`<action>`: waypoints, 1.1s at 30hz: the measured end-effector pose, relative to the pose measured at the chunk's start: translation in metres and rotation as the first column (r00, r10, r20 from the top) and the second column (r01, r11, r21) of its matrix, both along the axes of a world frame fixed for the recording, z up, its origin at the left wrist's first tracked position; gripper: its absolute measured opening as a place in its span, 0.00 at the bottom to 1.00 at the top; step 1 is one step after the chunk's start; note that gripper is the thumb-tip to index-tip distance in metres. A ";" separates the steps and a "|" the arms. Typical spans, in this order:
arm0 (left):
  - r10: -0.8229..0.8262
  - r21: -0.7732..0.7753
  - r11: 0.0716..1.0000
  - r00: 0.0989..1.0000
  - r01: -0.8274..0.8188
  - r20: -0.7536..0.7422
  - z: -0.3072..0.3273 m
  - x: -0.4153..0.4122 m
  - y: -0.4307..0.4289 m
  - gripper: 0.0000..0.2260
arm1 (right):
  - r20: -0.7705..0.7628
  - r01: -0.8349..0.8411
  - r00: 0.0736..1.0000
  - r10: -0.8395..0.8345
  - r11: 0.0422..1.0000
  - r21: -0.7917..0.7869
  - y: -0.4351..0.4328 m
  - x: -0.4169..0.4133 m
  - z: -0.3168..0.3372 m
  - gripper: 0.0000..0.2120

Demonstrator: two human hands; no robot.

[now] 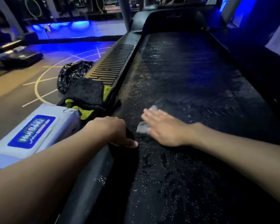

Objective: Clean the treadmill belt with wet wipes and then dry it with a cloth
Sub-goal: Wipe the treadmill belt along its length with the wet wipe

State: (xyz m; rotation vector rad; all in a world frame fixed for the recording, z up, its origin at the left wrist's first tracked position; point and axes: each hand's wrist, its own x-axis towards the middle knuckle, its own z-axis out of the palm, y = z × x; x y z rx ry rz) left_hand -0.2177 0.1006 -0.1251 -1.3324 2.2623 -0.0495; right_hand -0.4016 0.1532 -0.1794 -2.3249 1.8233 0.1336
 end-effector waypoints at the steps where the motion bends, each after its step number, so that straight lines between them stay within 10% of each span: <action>1: 0.021 -0.012 1.000 1.000 -0.021 -0.004 0.000 0.001 0.003 0.45 | 0.027 -0.056 0.998 0.056 0.998 -0.001 0.004 0.008 -0.002 0.29; 6: 0.026 -0.043 0.999 0.995 -0.030 -0.095 -0.006 0.015 0.006 0.45 | -0.007 0.181 0.983 -0.181 0.983 -0.004 -0.037 -0.017 0.006 0.29; 11: 0.012 0.063 0.998 0.994 -0.005 -0.112 -0.002 0.022 -0.006 0.38 | 0.028 -0.076 0.997 0.076 0.997 -0.002 -0.025 0.018 0.000 0.29; 15: -0.043 0.040 0.998 0.991 0.049 -0.124 -0.004 0.024 -0.012 0.28 | 0.009 0.118 0.993 -0.118 0.993 -0.032 -0.046 0.014 0.006 0.29; 19: -0.086 0.008 0.996 0.988 0.087 -0.129 -0.009 0.026 -0.009 0.30 | 0.009 -0.096 0.995 0.096 0.995 -0.020 -0.042 0.039 -0.001 0.28; 23: -0.103 -0.032 0.995 0.978 0.099 -0.183 -0.003 0.030 0.001 0.29 | 0.010 0.156 0.988 -0.156 0.987 -0.038 -0.069 0.029 0.006 0.28; 33: -0.238 -0.253 0.945 0.967 0.207 -0.096 -0.002 0.026 0.038 0.16 | 0.034 0.016 0.999 -0.014 0.999 -0.037 -0.072 0.073 0.009 0.29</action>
